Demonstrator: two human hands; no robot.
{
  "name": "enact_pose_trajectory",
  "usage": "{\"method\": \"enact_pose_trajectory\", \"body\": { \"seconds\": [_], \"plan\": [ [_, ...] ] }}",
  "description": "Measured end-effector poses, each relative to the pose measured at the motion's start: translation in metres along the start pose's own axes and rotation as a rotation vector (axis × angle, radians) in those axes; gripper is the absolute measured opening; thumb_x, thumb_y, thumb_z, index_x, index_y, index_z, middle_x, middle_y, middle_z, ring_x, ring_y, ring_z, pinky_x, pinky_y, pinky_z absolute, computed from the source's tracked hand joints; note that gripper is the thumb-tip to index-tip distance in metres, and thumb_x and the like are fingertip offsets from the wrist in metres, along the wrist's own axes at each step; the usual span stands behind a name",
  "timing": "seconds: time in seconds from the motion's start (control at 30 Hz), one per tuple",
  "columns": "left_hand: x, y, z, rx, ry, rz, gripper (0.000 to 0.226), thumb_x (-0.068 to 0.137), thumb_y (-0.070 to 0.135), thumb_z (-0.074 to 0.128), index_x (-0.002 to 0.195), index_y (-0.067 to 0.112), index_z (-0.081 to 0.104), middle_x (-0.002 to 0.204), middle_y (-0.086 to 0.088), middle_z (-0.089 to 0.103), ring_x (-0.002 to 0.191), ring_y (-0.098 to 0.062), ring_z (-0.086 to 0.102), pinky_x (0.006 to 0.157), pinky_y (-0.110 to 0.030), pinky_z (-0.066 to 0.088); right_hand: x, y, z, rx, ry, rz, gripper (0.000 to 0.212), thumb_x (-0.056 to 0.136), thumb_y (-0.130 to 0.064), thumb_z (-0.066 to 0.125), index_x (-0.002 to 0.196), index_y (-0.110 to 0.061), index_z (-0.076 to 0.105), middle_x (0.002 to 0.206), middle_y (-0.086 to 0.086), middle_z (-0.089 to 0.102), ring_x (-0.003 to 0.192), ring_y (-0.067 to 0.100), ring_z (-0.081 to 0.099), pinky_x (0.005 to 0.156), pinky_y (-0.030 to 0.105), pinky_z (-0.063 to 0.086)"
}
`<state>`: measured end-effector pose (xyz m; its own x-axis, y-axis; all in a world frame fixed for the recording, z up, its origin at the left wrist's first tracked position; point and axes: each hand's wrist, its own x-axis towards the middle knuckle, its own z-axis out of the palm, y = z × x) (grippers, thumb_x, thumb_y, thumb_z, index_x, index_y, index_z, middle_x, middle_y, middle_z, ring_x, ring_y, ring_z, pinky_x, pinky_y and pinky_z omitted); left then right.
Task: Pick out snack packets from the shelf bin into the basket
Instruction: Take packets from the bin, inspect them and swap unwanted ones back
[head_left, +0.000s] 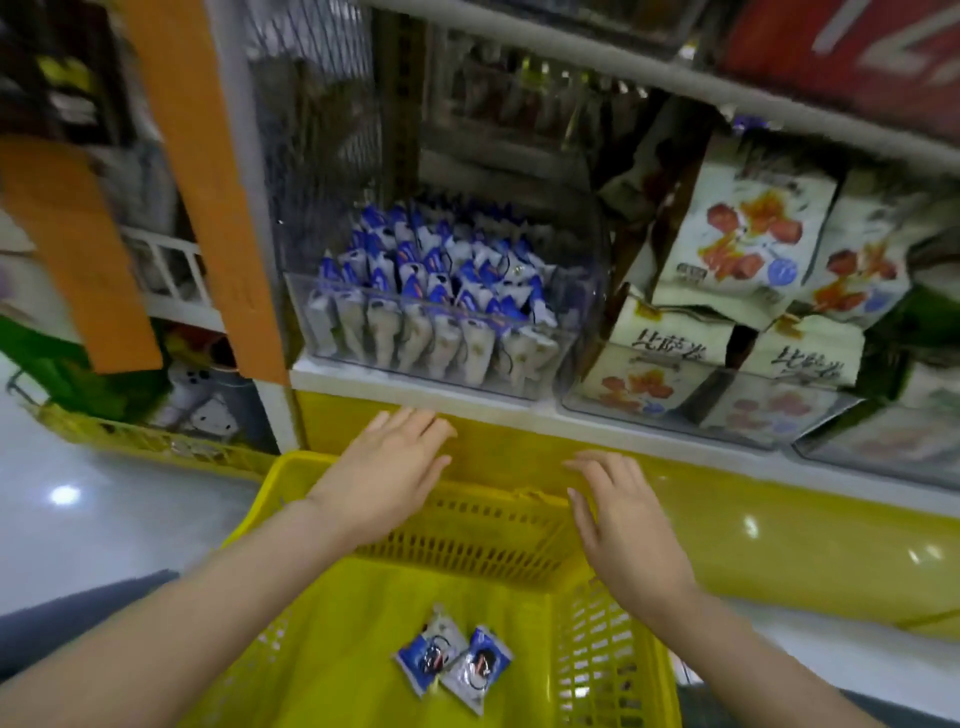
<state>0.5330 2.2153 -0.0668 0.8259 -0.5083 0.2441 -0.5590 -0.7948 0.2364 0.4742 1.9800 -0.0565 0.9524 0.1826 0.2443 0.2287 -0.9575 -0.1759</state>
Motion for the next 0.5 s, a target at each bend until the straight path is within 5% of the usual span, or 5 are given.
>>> {"method": "enact_pose_trajectory", "body": {
  "seconds": [0.23,0.5],
  "plan": [
    [0.016,-0.027,-0.114,0.064,0.364,-0.009,0.034,0.098,0.03,0.037,0.123,0.013,0.052,0.111,-0.003,0.053,0.102,-0.021,0.046,0.082,-0.027,0.028,0.094,-0.075,-0.071,0.099,0.189,-0.326,0.034,0.092,-0.014,0.053,0.125,-0.009,0.053,0.118,0.005,0.055,0.111,0.01,0.04,0.097,0.021,0.029],
    [0.036,-0.068,-0.105,0.143,0.245,-0.055,0.037,0.098,0.037,0.026,0.118,0.018,0.051,0.114,-0.001,0.058,0.104,-0.021,0.052,0.085,-0.029,0.031,0.237,-0.096,-0.056,0.122,0.146,-0.176,0.037,0.097,-0.025,0.042,0.131,-0.011,0.045,0.125,0.009,0.052,0.116,0.023,0.047,0.091,0.026,0.035]
  ]
}}
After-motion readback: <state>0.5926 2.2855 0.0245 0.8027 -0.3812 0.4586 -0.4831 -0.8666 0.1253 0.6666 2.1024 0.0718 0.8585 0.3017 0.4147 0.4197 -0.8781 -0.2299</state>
